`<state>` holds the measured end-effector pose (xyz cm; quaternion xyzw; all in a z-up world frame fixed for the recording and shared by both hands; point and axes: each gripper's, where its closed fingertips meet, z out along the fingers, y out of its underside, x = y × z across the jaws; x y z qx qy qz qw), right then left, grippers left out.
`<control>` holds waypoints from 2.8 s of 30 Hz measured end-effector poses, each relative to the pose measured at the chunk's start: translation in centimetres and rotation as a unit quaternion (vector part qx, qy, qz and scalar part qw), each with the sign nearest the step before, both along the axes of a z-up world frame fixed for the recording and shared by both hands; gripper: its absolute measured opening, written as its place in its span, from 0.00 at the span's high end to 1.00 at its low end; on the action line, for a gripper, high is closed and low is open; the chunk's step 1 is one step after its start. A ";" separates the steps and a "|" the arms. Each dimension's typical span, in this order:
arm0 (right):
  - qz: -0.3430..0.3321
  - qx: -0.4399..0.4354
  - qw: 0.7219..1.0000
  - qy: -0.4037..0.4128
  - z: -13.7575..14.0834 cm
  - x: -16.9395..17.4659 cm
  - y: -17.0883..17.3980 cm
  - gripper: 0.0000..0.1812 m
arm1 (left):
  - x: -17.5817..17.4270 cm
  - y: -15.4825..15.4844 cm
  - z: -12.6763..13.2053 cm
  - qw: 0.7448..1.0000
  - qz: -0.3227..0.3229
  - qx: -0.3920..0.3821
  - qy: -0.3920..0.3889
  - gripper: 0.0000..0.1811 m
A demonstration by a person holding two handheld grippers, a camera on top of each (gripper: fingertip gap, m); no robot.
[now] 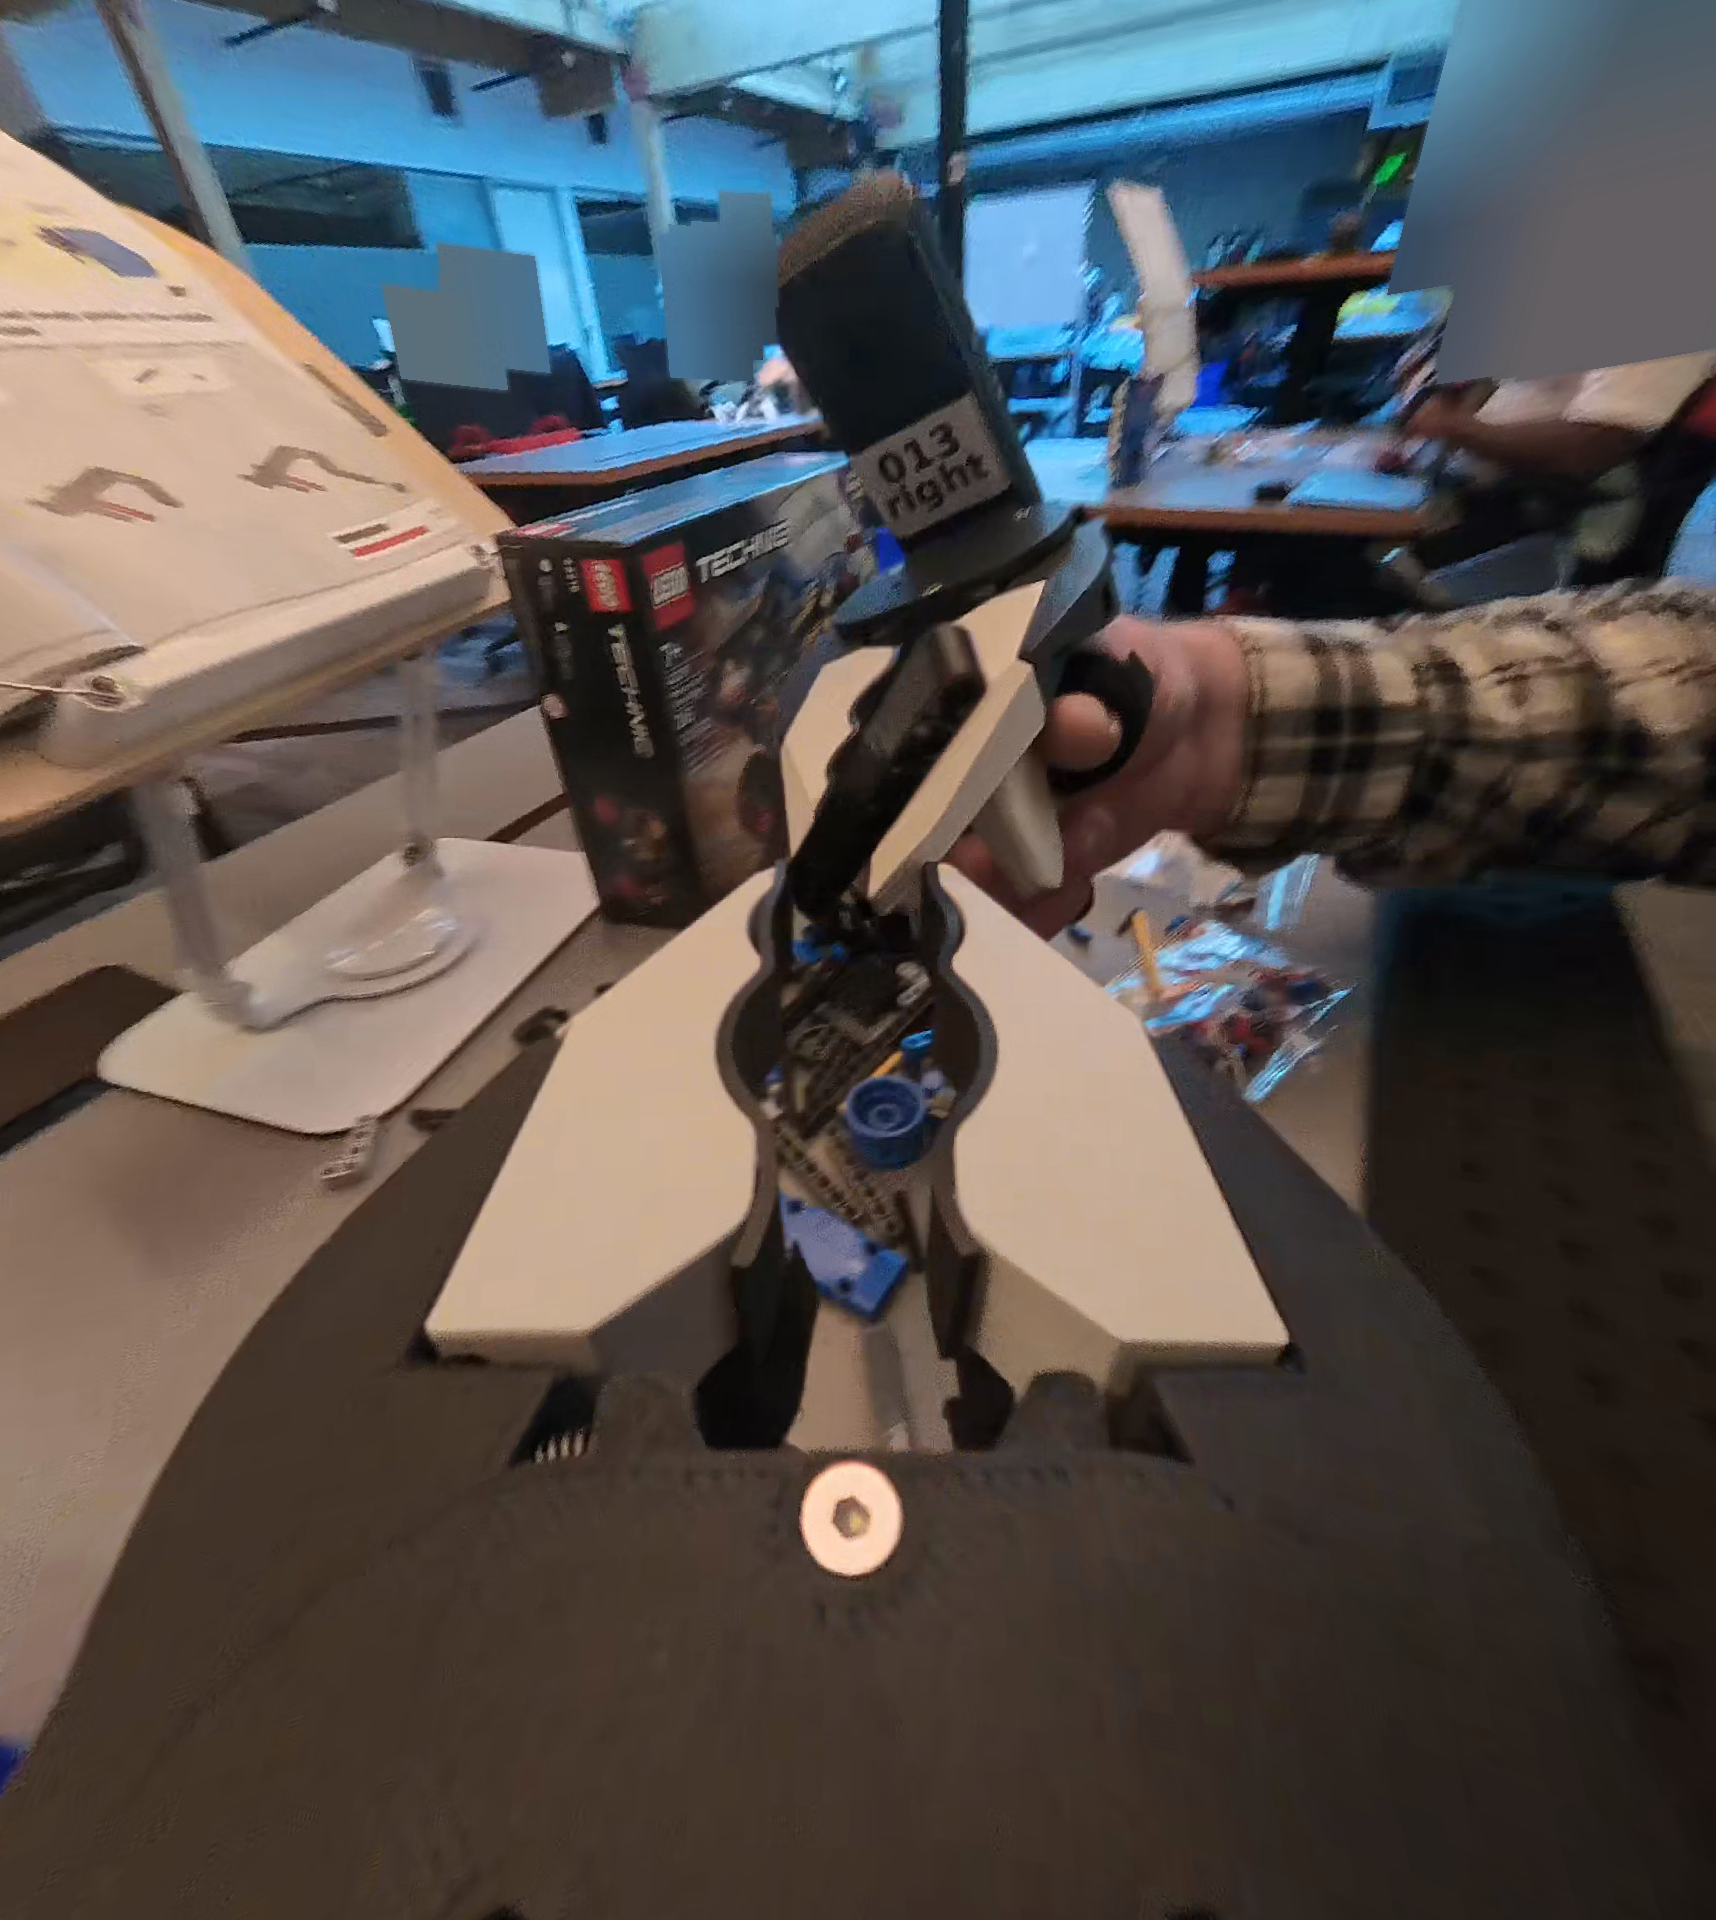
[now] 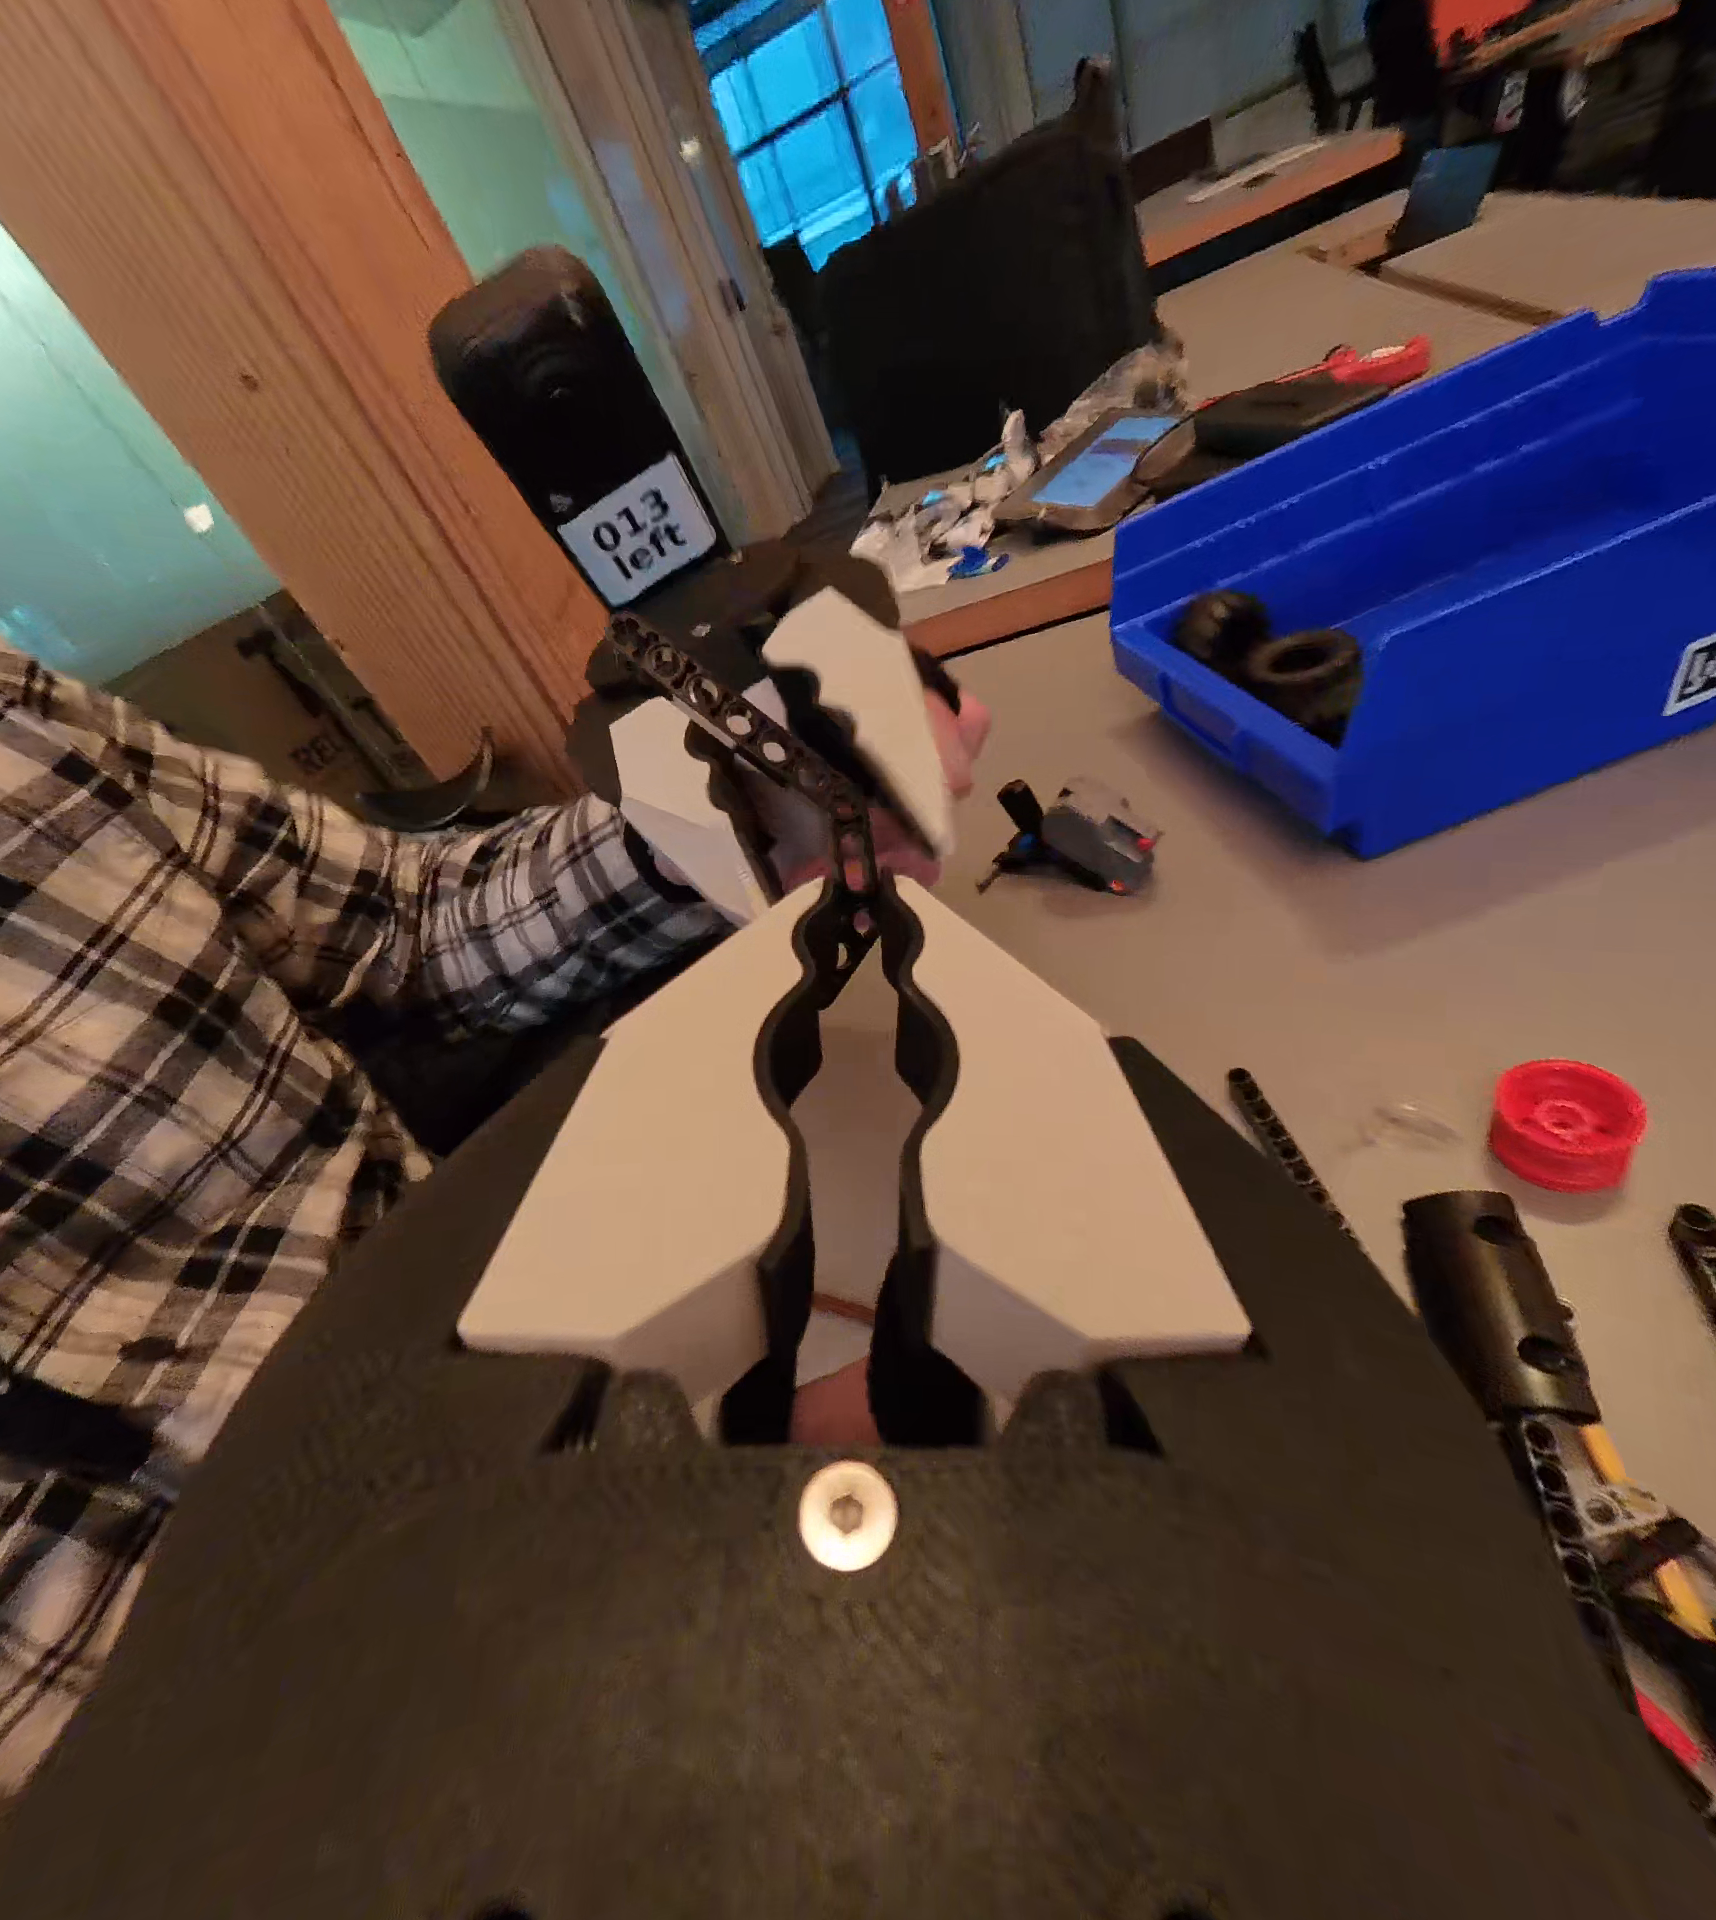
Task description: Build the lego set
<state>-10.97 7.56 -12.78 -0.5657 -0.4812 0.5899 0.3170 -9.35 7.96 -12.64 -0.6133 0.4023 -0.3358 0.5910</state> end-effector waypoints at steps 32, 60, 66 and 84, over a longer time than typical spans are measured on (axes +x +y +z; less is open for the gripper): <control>-0.214 0.273 0.933 -0.097 1.1 1.6 -0.9 0.97 | 0.2 1.5 -4.2 0.958 0.097 0.004 0.269 0.94; -0.326 0.203 0.876 -0.293 -3.8 25.2 0.5 0.93 | 4.7 -4.5 -11.0 0.933 -0.025 -0.028 0.357 0.96; -0.295 0.182 0.867 -0.357 -9.6 26.4 -0.4 0.93 | 6.4 -6.6 -13.6 0.916 -0.060 -0.056 0.392 0.95; -0.338 0.098 0.840 -0.413 -16.5 23.0 1.0 0.90 | 7.6 -6.7 -15.1 0.913 -0.078 -0.067 0.394 0.96</control>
